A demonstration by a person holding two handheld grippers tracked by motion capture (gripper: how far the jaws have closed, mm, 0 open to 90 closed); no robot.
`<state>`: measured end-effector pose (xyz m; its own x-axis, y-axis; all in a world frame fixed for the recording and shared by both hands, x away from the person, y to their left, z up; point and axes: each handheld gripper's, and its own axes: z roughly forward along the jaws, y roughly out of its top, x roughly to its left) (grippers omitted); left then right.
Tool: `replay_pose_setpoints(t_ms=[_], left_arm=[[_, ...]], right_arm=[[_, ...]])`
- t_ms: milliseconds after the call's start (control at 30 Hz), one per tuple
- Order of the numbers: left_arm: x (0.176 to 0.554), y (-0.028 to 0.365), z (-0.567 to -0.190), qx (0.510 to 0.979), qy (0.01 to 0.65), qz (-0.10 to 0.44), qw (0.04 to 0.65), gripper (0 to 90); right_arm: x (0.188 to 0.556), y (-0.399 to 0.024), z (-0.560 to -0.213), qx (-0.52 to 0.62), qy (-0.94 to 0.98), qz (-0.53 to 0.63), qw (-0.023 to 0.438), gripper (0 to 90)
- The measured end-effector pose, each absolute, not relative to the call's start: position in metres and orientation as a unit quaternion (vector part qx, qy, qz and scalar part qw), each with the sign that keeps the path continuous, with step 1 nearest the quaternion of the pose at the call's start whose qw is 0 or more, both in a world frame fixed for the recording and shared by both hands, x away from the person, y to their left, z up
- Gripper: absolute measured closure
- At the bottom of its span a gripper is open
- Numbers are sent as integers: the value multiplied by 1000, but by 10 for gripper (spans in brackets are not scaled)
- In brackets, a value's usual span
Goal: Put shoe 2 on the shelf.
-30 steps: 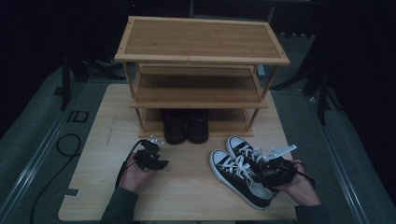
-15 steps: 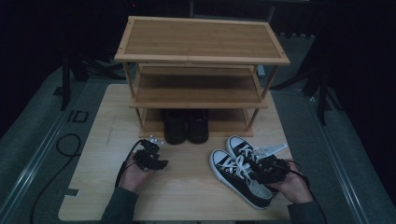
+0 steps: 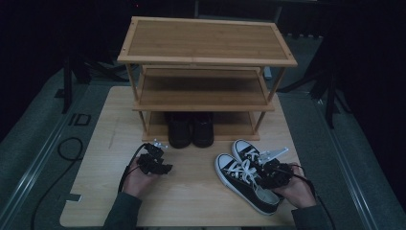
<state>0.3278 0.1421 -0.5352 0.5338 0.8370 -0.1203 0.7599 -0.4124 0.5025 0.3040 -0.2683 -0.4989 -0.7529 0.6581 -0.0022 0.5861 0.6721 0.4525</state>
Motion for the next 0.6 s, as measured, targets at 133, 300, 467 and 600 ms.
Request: replay_pose_setpoints(t_ms=[133, 300, 467, 600], left_arm=[[328, 142, -535, 838, 476, 75, 257, 523], [328, 141, -535, 838, 476, 74, 257, 523], [328, 141, -536, 838, 476, 74, 256, 523], [328, 142, -535, 838, 476, 74, 256, 522]], right_arm=[[308, -264, -500, 341, 912, 212, 84, 553], [310, -265, -502, 340, 913, 213, 76, 593], [311, -266, -502, 338, 914, 215, 66, 687], [312, -265, -501, 332, 918, 208, 66, 749]])
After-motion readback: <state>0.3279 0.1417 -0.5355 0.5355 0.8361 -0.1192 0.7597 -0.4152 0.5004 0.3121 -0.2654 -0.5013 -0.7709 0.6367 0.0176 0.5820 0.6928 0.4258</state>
